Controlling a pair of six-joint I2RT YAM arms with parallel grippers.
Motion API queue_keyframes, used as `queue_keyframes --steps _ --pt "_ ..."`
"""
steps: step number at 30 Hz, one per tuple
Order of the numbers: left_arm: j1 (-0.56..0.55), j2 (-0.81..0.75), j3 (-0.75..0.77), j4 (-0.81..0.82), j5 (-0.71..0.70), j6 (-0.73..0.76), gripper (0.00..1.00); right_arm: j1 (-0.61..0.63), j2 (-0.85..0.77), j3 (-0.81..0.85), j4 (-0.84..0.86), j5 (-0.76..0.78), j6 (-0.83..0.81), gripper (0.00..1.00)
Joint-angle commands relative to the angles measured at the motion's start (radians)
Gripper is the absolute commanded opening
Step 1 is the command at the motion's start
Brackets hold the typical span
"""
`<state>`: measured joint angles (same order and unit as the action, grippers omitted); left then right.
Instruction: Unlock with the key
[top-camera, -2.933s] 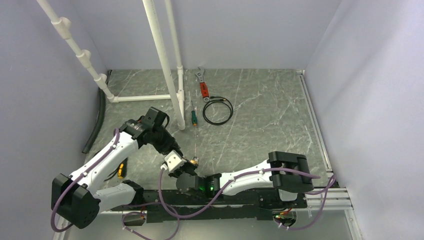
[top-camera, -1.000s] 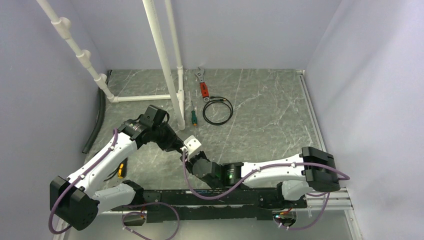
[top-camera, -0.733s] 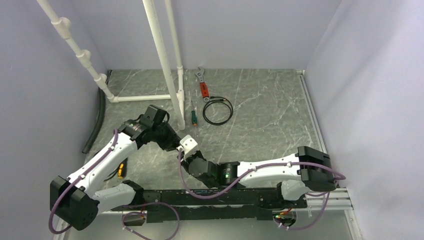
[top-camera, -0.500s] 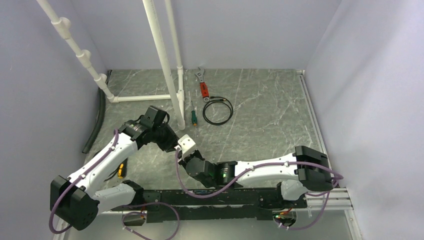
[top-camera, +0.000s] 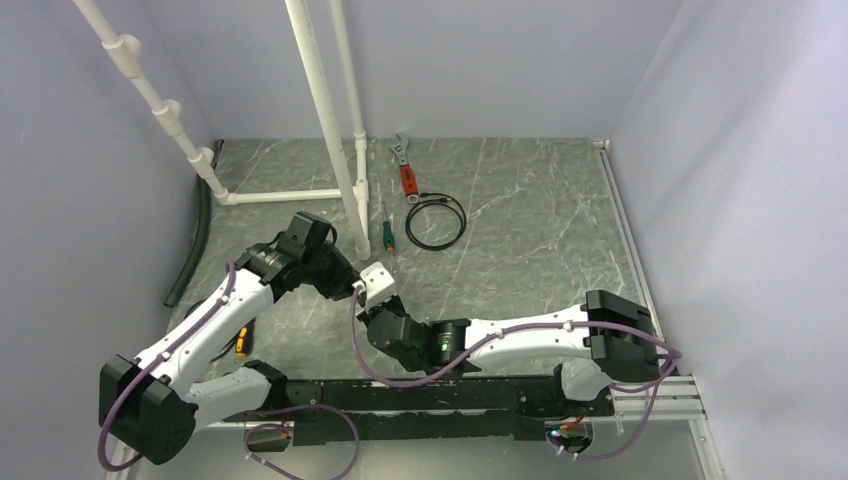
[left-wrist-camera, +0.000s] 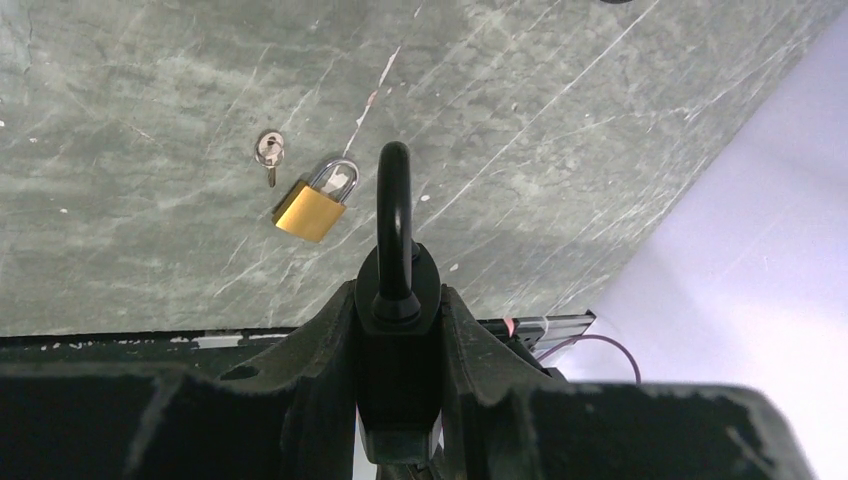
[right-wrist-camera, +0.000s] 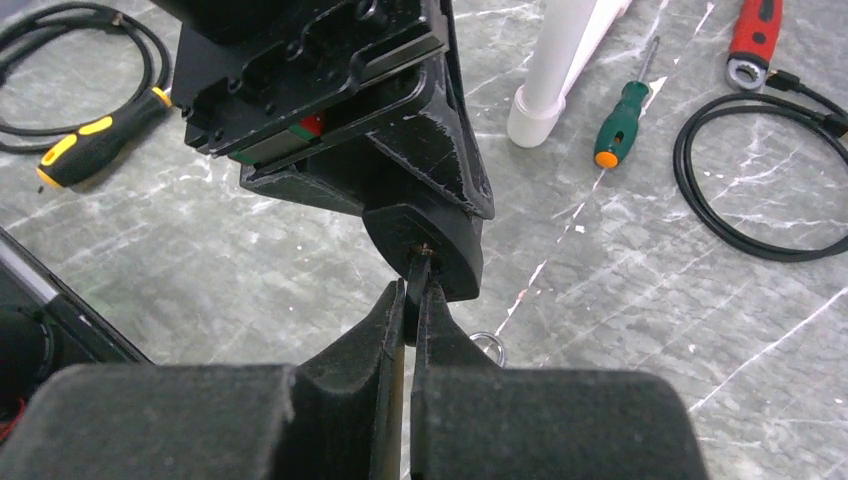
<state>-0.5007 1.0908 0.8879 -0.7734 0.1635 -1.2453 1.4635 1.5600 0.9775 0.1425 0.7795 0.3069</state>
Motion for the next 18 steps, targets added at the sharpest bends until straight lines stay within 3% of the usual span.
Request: queue_keyframes --steps 1,18 --pt "-0.012 -0.064 0.013 0.071 0.108 0.008 0.0 -0.044 -0.037 0.008 0.038 -0.04 0.088 0.0" --pt "-0.012 -0.06 0.019 0.093 0.119 -0.011 0.0 -0.131 -0.111 -0.072 0.1 -0.186 0.204 0.0"
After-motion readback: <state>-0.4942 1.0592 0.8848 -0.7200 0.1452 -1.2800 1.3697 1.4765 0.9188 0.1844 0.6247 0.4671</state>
